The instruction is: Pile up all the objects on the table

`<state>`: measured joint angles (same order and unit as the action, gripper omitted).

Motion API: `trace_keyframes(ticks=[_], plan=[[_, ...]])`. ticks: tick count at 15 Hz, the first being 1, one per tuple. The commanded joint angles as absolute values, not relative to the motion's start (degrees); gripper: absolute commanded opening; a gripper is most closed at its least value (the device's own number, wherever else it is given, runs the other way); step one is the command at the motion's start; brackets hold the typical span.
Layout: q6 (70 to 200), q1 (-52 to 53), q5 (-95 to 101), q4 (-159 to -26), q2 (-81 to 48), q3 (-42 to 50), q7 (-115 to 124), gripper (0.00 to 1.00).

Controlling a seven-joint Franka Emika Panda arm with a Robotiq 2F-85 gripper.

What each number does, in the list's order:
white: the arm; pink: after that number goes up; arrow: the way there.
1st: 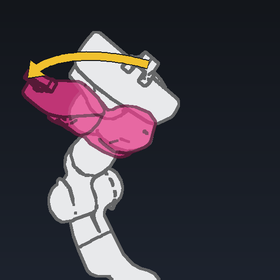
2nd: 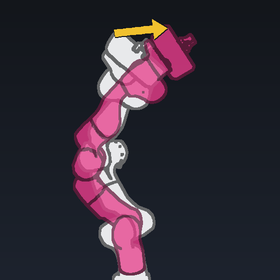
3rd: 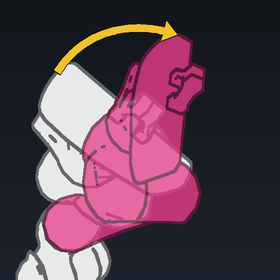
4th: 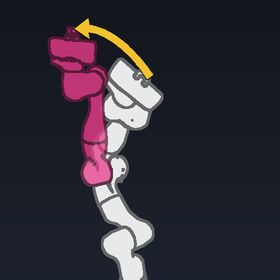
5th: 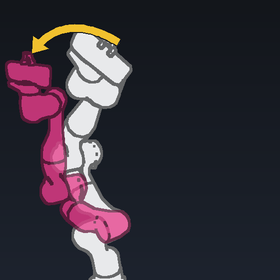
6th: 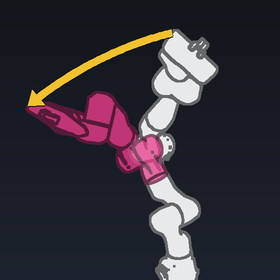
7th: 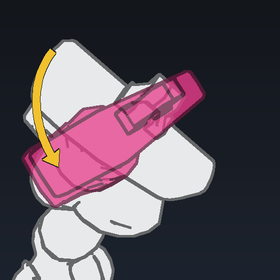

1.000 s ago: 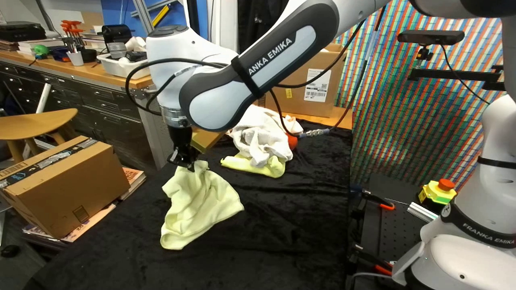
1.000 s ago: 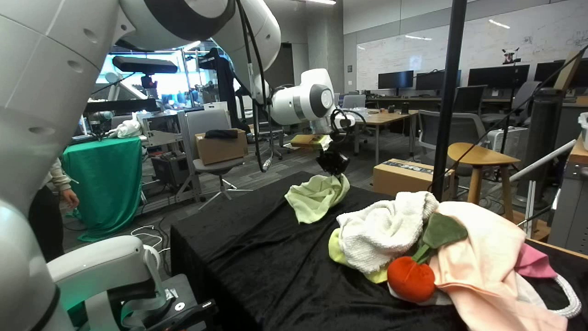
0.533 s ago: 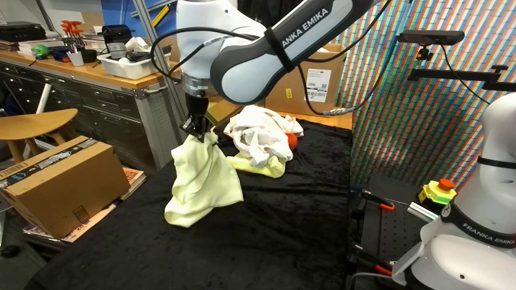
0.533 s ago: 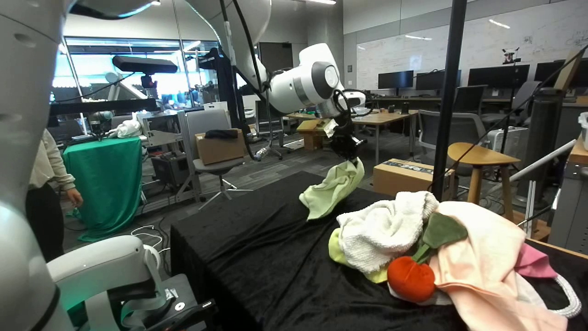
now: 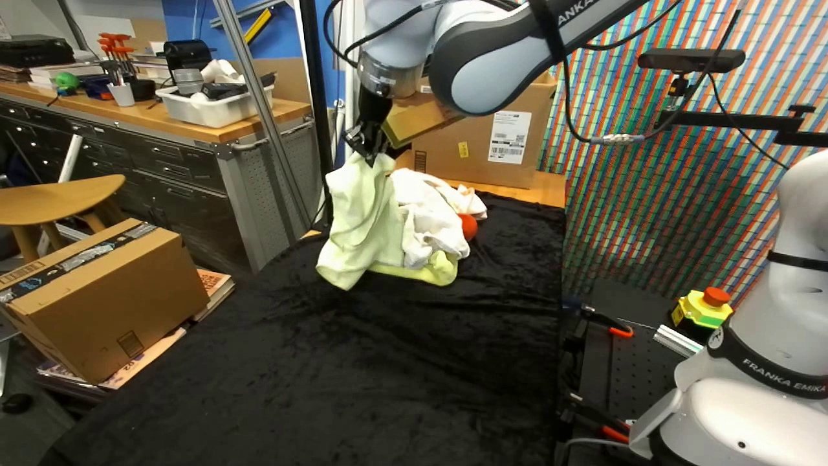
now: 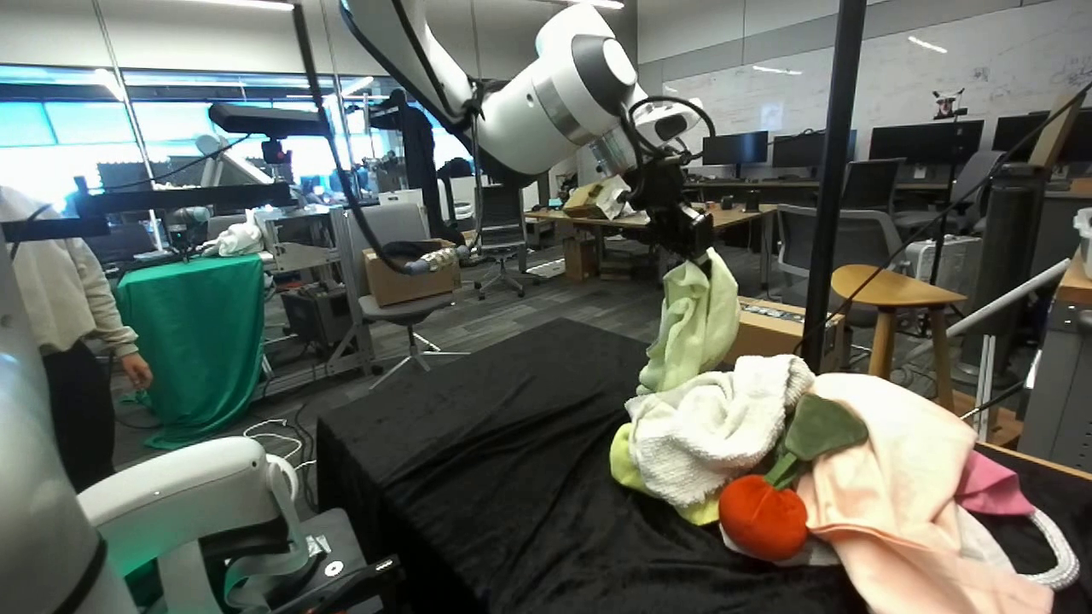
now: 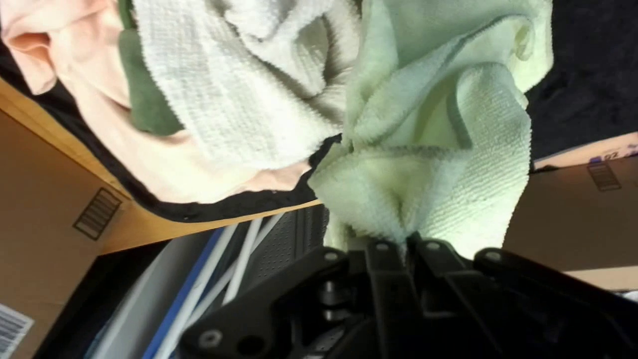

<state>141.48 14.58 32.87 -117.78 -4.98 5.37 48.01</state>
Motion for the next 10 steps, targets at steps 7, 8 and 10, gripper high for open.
trace_keyframes(ticks=[7, 8, 10], plan=[[141.41, 2.41, 38.18, -126.91, 7.44, 1.52, 54.58, 0.04], [141.25, 1.64, 37.79, -127.01, 7.37, 1.32, 54.18, 0.06], [140.84, 0.44, 37.19, -127.18, 7.38, 1.08, 53.59, 0.31]])
